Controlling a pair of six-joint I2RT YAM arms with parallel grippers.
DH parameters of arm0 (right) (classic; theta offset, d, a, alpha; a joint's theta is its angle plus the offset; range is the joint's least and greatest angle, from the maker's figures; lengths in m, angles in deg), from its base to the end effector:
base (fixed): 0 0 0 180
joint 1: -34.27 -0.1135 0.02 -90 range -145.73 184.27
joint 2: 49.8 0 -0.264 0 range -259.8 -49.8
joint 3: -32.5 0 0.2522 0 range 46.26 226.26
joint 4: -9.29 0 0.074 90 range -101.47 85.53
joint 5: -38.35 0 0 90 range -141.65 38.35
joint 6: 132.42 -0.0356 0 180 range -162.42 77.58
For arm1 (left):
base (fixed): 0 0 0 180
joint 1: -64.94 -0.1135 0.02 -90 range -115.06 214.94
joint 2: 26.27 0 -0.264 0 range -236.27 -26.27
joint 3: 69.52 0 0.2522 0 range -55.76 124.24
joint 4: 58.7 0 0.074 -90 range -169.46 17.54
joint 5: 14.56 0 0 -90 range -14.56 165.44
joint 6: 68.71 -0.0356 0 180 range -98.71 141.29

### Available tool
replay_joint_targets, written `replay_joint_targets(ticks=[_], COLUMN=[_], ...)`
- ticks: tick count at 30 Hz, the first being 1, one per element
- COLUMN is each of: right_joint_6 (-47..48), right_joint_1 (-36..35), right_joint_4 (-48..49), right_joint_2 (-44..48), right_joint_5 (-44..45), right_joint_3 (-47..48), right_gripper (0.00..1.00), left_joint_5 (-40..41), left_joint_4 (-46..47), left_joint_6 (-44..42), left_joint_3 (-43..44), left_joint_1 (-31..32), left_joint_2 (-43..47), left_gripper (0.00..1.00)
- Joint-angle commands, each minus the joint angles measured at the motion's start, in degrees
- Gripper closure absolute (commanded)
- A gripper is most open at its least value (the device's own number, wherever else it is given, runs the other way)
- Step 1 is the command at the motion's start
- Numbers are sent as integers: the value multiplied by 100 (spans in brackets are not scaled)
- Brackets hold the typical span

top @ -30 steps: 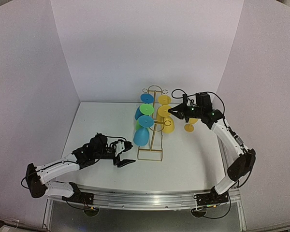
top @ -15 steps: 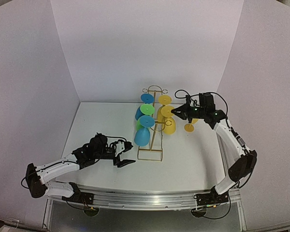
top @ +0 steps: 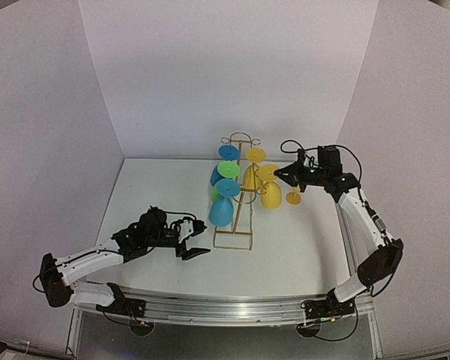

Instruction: Take the wine glass off the wine glass rack

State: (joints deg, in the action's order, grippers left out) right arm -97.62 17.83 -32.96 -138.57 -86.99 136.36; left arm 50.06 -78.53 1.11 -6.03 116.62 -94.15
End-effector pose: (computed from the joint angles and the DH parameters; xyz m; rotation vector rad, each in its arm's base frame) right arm 0.3294 0.1187 0.3961 0.3280 2.2300 1.3625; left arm 0.1547 -0.2204 0.2952 1.4211 1.4606 -0.7910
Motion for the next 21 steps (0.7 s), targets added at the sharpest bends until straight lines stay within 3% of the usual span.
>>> replay_joint_targets(ticks=[1, 11, 16, 21], right_joint_6=[69, 1781, 2962, 4245], right_joint_1=[93, 43, -294, -890], right_joint_4=[-247, -454, -793, -815], right_joint_2=[299, 1214, 1478, 1560], right_joint_5=[199, 845, 1063, 655], right_joint_3=[-49, 410, 819, 860], right_gripper=[100, 100, 100, 100], left_joint_5=[-63, -240, -757, -1567], left_joint_4=[5, -587, -1493, -1934], left_joint_6=[-109, 509, 877, 1560], left_joint_3=[175, 1139, 2521, 3859], left_joint_1=[-26, -236, -533, -532], left_joint_2=[194, 66, -247, -747], left_gripper=[21, 22, 27, 29])
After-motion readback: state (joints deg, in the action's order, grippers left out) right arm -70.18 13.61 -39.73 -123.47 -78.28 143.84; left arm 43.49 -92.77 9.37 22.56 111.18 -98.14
